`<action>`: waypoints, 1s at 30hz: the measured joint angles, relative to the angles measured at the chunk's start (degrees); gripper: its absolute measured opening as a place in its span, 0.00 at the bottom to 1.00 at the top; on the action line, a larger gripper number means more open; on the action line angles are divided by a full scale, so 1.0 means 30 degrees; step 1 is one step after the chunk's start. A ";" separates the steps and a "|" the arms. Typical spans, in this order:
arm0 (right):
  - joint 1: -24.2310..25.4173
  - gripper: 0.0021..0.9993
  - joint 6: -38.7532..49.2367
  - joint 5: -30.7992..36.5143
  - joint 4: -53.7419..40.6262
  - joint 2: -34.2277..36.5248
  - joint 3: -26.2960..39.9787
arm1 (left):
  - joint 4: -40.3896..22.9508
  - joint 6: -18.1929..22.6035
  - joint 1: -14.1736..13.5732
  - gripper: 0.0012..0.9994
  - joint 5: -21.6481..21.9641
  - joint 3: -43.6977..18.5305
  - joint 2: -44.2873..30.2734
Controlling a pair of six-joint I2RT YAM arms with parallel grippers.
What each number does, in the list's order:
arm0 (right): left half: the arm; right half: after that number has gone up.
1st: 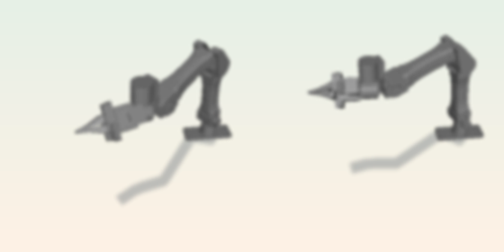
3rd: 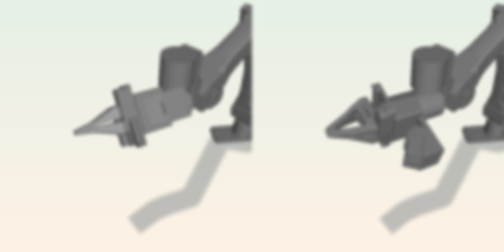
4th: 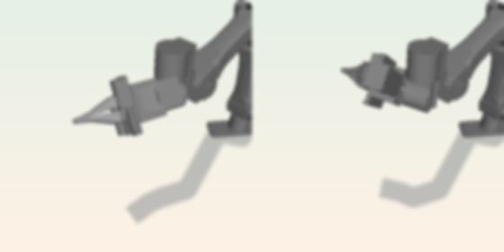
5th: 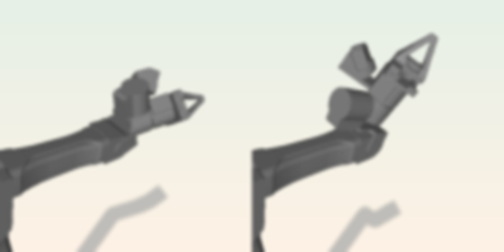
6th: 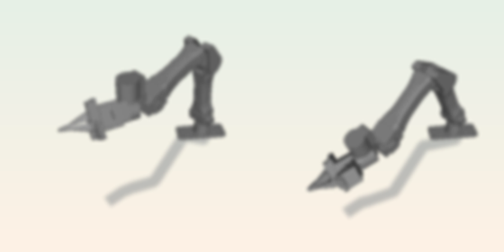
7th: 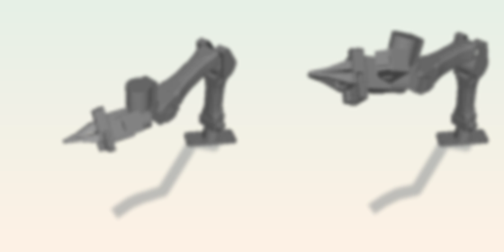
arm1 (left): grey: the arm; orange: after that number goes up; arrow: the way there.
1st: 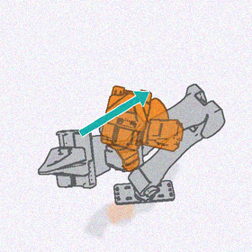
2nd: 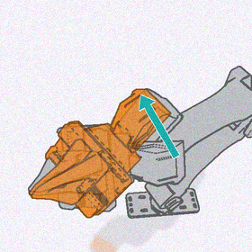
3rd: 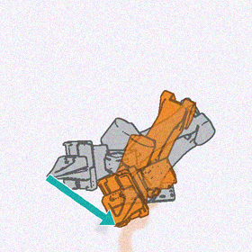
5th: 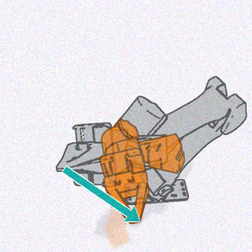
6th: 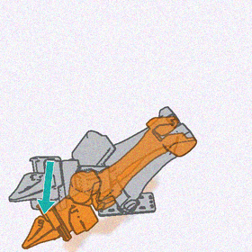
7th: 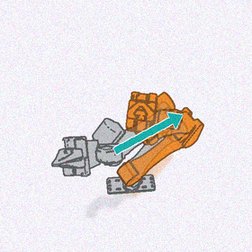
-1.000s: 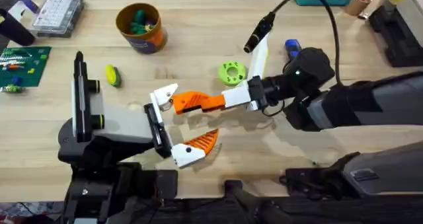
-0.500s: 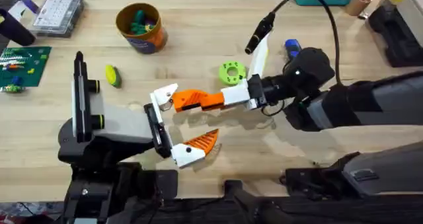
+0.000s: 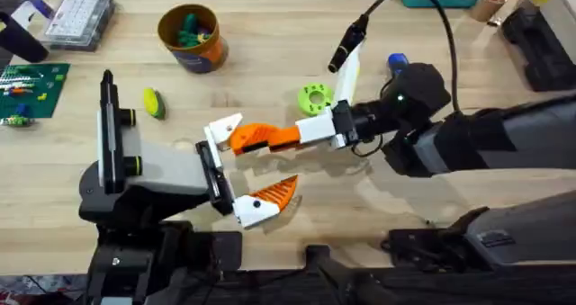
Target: Pick up the gripper from the table and insert it into the empty holder that is missing its gripper. Then pick up a screw, insert it into the mounting hole, and use the screwdriver to tighten it. Finally, clean up the table by picking up the vegetable and placing it into the bucket.
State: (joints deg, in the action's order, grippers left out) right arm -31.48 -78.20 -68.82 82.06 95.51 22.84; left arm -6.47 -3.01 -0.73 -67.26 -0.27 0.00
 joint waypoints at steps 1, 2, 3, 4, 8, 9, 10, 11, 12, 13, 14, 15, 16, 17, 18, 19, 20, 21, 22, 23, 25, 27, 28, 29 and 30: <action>0.0000 0.02 -0.0005 0.0005 0.0000 0.0178 0.0098 | -0.0002 0.0000 -0.0002 0.99 0.0000 0.0000 -0.0002; -0.0005 0.02 -0.0005 0.0002 0.0005 0.0405 0.0218 | -0.0002 -0.0005 0.0003 0.99 0.0026 0.0000 -0.0002; -0.0007 0.02 -0.0005 0.0010 0.0017 0.0652 0.0346 | -0.0002 -0.0012 0.0005 0.99 0.0032 0.0000 -0.0002; -0.0022 0.02 -0.0005 0.0010 0.0037 0.0894 0.0481 | -0.0002 -0.0020 0.0005 0.99 0.0044 0.0000 -0.0002; -0.0377 0.02 0.0000 0.0073 0.0073 0.1573 0.1201 | -0.0002 -0.0070 0.0005 0.99 0.0056 0.0000 -0.0002; -0.0505 0.02 0.0003 0.0078 0.0068 0.1709 0.1385 | 0.0003 -0.0073 0.0005 0.99 0.0063 0.0000 -0.0002; -0.0629 0.02 0.0003 0.0080 0.0066 0.1866 0.1559 | 0.0005 -0.0078 0.0005 0.99 0.0066 0.0000 -0.0002; -0.0739 0.02 0.0003 0.0080 0.0070 0.2033 0.1728 | 0.0005 -0.0080 0.0005 0.99 0.0080 0.0000 -0.0002; -0.0782 0.02 0.0003 0.0080 0.0073 0.2184 0.1870 | 0.0005 -0.0085 0.0019 0.99 0.0150 0.0000 -0.0002; -0.0787 0.02 -0.0002 0.0075 0.0078 0.2310 0.1991 | 0.0010 -0.0092 0.0051 0.99 0.0216 0.0000 -0.0002; -0.0787 0.02 -0.0009 0.0073 0.0085 0.2418 0.2109 | 0.0017 -0.0104 0.0083 0.99 0.0272 0.0000 -0.0002; -0.0787 0.02 -0.0016 0.0073 0.0083 0.2502 0.2215 | 0.0029 -0.0127 0.0101 0.99 0.0328 0.0000 -0.0002; -0.0787 0.02 -0.0032 0.0069 0.0076 0.2558 0.2295 | 0.0038 -0.0147 0.0111 0.99 0.0371 0.0000 0.0002; -0.0787 0.02 -0.0066 0.0061 0.0073 0.2580 0.2351 | 0.0050 -0.0153 0.0114 0.99 0.0416 0.0000 0.0001; -0.0787 0.02 -0.0089 0.0058 0.0073 0.2583 0.2382 | 0.0061 -0.0148 0.0114 0.99 0.0446 0.0000 -0.0002; -0.0787 0.02 -0.0115 0.0058 0.0073 0.2583 0.2392 | 0.0063 -0.0150 0.0114 0.99 0.0466 0.0000 -0.0002; -0.0787 0.02 -0.0169 0.0058 0.0073 0.2583 0.2395 | 0.0068 -0.0153 0.0114 0.99 0.0483 0.0000 0.0002; -0.0787 0.02 -0.0228 0.0058 0.0073 0.2583 0.2408 | 0.0071 -0.0153 0.0114 0.99 0.0497 0.0000 0.0005; -0.0787 0.02 -0.0293 0.0058 0.0068 0.2583 0.2426 | 0.0071 -0.0148 0.0114 0.99 0.0503 0.0000 0.0000; -0.0787 0.02 -0.0351 0.0063 0.0066 0.2583 0.2446 | 0.0071 -0.0146 0.0114 0.99 0.0512 0.0000 -0.0002; -0.0792 0.02 -0.0373 0.0063 0.0066 0.2583 0.2480 | 0.0078 -0.0146 0.0114 0.99 0.0558 0.0000 0.0000; -0.0794 0.02 -0.0381 0.0058 0.0066 0.2583 0.2482 | 0.0078 -0.0146 0.0114 0.99 0.0583 0.0000 -0.0002; -0.0794 0.02 -0.0393 0.0058 0.0066 0.2583 0.2482 | 0.0083 -0.0146 0.0114 0.99 0.0583 0.0000 0.0003; -0.0794 0.02 -0.0411 0.0063 0.0061 0.2583 0.2482 | 0.0085 -0.0146 0.0114 0.99 0.0587 0.0000 0.0001; -0.0794 0.02 -0.0424 0.0070 0.0063 0.2583 0.2482 | 0.0085 -0.0146 0.0114 0.99 0.0590 0.0000 -0.0002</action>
State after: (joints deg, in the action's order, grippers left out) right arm -33.87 -79.47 -68.61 82.25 103.26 30.28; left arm -6.22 -3.44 -0.38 -65.49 -0.27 -0.01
